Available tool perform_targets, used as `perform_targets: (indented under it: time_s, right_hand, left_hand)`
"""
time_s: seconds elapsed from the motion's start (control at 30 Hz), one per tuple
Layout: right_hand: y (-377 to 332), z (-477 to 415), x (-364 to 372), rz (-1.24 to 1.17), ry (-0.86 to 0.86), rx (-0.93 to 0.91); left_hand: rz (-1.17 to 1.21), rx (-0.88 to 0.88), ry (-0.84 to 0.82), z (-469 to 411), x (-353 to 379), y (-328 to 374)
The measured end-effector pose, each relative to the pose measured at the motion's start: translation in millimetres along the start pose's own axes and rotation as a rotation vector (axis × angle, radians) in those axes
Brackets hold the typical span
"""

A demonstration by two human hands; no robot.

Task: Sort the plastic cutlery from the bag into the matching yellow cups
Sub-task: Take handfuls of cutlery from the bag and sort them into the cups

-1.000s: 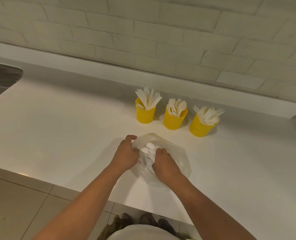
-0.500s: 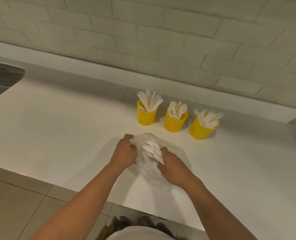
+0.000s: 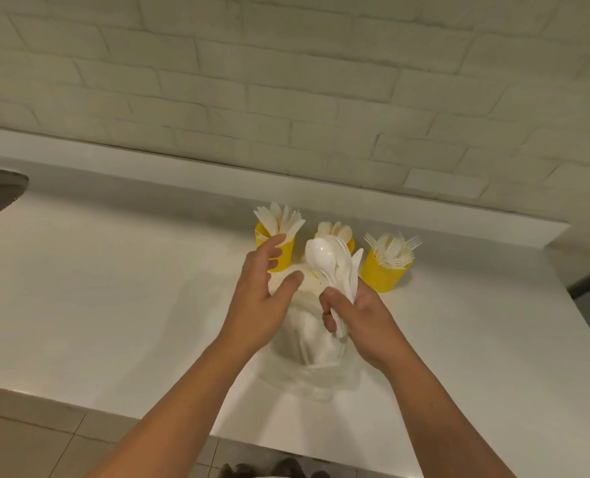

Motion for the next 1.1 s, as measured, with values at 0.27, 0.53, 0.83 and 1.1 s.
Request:
perform_targets:
  time_s: [0.27, 0.53, 0.83, 1.1]
  right_hand:
    - [-10.5, 1.1, 8.9, -0.090, -0.084, 0.006]
    - [4.2, 11.0, -27.5, -0.139, 0.197, 0.062]
    - [-26.6, 17.7, -62.5, -0.116, 0.453, -0.117]
    - [-17.4, 2.8, -40.2, -0.072, 0.365, -0.126]
  left_hand:
    - [0.220, 0.042, -0.214, -40.8, 40.5, 50.7]
    - [0.475, -0.114, -0.194, -38.4, 58.3, 19.9]
    - [1.004, -0.713, -0.425, 9.6, 132.4, -39.9]
    - [1.001, -0.592, -0.431, -4.9, 132.8, -12.2]
Point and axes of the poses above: each hand's wrist, its own z-axis away from the middle knuckle, its own x-axis out of the palm, y = z × x, the point moved 10 cm from there along -z, towards the middle knuckle, and after that the axes turned 13 degrees about -y, right-handed, at the moved point
